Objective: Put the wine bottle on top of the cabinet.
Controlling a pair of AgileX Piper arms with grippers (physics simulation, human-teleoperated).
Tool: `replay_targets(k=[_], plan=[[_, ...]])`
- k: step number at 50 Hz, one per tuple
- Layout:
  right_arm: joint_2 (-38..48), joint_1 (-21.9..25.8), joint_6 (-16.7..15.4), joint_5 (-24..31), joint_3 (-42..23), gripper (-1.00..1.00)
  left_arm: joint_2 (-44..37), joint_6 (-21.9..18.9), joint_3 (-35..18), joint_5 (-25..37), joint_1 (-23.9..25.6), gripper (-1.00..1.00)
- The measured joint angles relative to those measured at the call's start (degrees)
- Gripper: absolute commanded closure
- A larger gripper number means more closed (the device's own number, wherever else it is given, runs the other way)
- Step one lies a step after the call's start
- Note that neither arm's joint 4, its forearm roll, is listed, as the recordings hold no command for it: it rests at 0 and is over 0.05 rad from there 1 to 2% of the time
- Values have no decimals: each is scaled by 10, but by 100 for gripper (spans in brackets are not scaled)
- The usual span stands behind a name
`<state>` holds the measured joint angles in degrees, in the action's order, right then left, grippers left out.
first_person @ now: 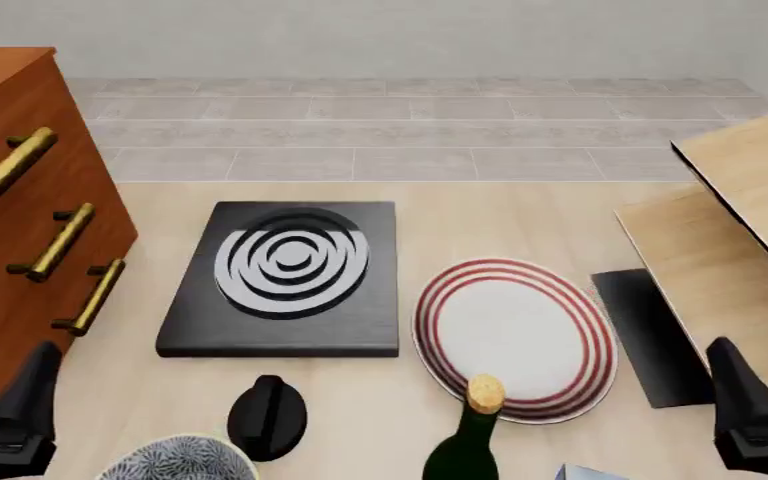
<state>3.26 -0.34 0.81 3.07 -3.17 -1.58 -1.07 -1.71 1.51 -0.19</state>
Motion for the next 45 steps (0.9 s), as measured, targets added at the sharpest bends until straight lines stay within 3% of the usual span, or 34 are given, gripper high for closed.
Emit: replay_targets(k=[13,26,45], plan=[[-20,10,-15,-21,21,-100,11,-22,-26,4,43,-100],[-26,15,-23,-27,27,-100,14,-1,-116,65,103,-100],[-28,19,-35,-30,29,-100,-15,20,-216,154,295,-100]])
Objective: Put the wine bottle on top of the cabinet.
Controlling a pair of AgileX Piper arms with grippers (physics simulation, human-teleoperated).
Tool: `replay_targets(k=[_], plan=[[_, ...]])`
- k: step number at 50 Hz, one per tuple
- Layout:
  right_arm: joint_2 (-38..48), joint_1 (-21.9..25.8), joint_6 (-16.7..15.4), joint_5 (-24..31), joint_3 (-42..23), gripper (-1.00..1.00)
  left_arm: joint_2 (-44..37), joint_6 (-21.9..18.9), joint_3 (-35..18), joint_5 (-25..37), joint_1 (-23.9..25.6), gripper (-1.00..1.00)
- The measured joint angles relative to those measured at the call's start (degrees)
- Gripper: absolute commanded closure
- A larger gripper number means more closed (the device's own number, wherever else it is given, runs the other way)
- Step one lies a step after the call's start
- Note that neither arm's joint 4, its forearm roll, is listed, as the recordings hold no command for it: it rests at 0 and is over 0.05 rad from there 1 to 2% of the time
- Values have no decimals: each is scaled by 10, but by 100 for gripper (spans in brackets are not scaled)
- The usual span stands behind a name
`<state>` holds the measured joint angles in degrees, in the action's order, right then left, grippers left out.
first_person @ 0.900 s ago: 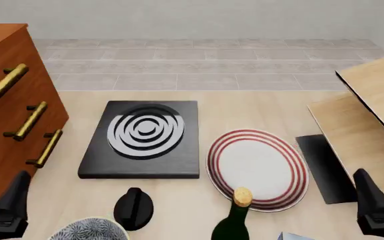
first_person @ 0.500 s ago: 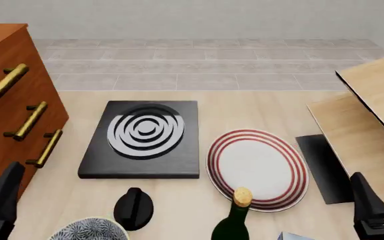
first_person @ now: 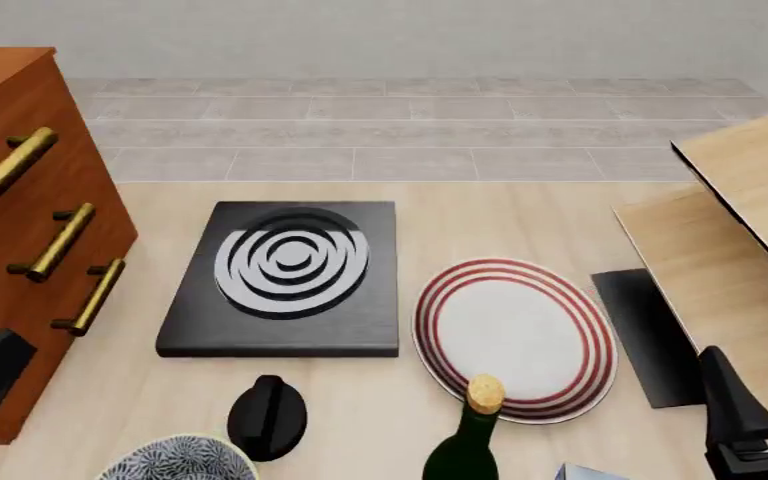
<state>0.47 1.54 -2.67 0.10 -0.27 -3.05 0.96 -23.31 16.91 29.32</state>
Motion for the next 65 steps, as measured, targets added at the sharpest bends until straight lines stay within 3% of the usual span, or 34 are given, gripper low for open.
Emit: replay_targets(k=[14,30,49,65], plan=[[-1,-1,0,4,-3,-100,-99,-3,-45,-13,154,-100],[-2,0,4,2,-2,-100,-256,-26,-78,-81,271,-100],[-2,4,8,5,-4,-100,-426,-35,-100,-156,360,-100],[-3,5,9,5,-4,-100,-499,-41,-96,-193,392,-100]])
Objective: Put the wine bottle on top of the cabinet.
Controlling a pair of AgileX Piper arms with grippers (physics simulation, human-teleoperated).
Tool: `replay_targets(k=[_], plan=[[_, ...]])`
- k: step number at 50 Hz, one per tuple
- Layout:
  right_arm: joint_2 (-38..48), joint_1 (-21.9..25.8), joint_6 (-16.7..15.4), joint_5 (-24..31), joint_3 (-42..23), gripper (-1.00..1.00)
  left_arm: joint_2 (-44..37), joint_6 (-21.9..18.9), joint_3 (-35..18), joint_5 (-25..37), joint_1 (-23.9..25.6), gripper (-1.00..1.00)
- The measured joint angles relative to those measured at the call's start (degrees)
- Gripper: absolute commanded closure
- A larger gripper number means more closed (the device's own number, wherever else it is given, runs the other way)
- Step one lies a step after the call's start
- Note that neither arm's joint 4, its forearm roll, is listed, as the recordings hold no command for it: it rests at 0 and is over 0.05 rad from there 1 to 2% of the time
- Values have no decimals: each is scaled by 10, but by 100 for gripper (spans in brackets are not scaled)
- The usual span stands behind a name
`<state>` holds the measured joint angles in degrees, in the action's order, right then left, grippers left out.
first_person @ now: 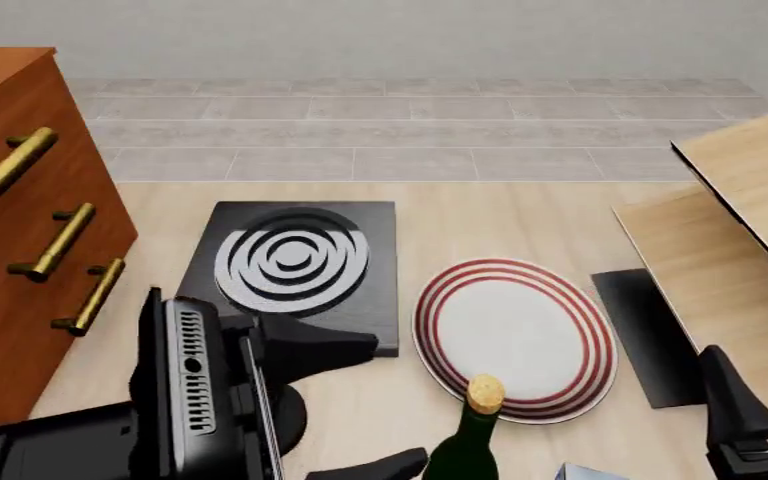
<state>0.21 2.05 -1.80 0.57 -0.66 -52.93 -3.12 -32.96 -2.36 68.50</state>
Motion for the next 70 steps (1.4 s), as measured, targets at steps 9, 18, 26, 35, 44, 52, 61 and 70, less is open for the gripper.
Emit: replay_targets(k=[9,18,26,35,44,52,61,70], plan=[[0,1,0,1,0,-100,-19,-2,5,-10,2,-100],[0,2,1,1,1,-100,-35,7,3,-23,3,-100],[1,3,1,1,1,-100,-51,17,1,-38,4,-100],[1,6,1,1,2,-100,-73,22,1,-55,4,-100],[1,7,1,1,2,-100,-99,28,2,-76,5,-100],[1,9,1,2,2,-100,-125,28,-4,-86,8,-100],[2,11,1,2,3,-100,-152,29,-11,-98,8,-100],[4,16,1,2,3,-100,-178,25,-19,-111,6,-100]])
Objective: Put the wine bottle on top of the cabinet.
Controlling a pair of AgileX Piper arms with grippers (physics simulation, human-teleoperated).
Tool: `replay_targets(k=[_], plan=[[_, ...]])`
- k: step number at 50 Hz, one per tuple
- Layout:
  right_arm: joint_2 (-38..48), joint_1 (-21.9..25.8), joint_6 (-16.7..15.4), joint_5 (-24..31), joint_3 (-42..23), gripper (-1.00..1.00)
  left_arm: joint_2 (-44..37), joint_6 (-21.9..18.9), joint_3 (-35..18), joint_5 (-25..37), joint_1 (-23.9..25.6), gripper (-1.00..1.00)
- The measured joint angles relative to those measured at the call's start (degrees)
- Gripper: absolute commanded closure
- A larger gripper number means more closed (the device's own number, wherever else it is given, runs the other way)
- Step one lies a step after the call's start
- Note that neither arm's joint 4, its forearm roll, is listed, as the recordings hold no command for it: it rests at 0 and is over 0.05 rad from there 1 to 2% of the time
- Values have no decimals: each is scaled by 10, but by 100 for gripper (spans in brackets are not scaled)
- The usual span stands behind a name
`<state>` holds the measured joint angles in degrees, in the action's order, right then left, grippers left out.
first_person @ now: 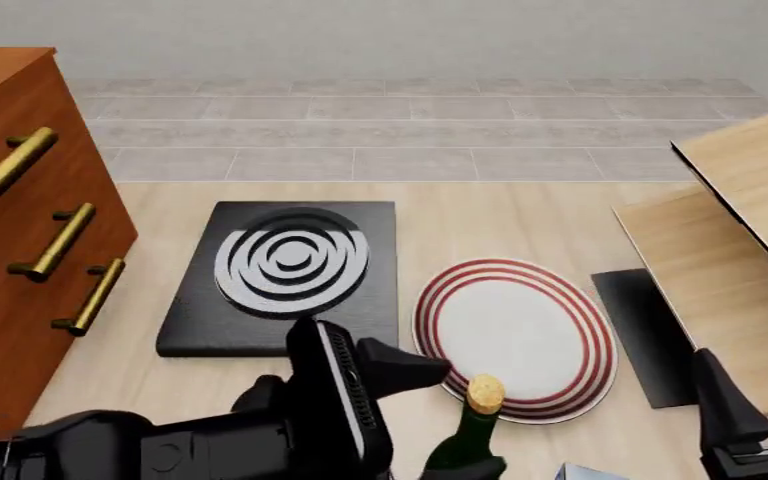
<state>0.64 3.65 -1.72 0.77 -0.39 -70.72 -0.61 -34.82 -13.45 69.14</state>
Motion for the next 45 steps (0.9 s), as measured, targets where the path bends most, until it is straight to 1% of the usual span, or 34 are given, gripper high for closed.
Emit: replay_targets(k=[15,28,39,40,45], plan=[[5,11,1,-1,2,-100,-30,-1,-10,-17,0,-100],[6,14,1,-2,2,-100,-55,10,-17,-27,7,-100],[5,15,1,-1,2,-100,-58,18,-15,-34,10,-100],[5,15,1,-1,2,-100,-58,19,-15,-34,11,100],[5,15,0,-1,2,-100,-58,21,-14,-36,12,100]])
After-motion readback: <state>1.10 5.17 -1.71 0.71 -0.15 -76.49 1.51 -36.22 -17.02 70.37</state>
